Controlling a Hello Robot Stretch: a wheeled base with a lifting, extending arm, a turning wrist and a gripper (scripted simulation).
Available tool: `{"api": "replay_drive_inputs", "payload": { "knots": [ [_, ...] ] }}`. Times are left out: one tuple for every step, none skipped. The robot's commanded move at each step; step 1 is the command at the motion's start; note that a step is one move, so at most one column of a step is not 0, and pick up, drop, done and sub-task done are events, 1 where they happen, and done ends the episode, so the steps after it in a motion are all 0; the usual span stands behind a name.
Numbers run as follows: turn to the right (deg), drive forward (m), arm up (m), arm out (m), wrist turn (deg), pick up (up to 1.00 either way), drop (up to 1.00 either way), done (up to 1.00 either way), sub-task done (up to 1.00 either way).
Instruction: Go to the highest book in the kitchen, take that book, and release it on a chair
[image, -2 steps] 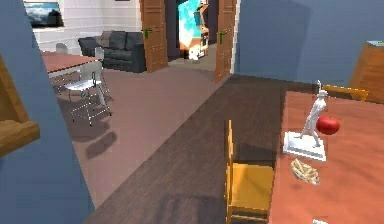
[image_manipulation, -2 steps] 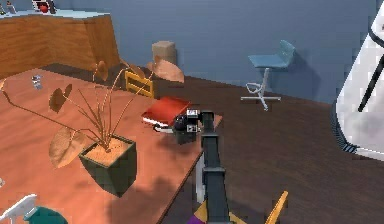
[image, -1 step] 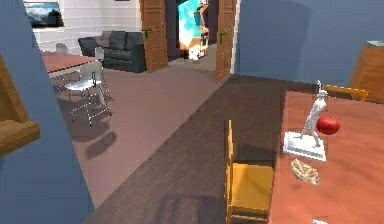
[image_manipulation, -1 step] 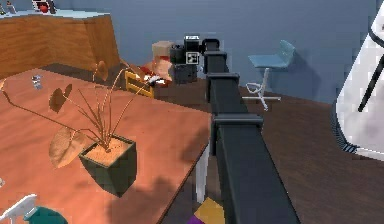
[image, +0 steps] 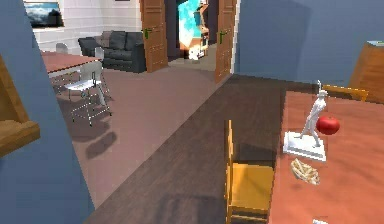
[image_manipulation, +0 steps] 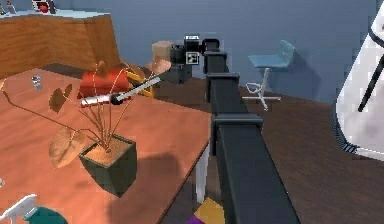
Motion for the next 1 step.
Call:
{"api": "replay_drive_inputs", "payload": {
  "knots": [
    [0.0, 0.0, 0.0, 0.0, -45.0, 0.0, 0.0, 0.0, 0.0]
  ]
}}
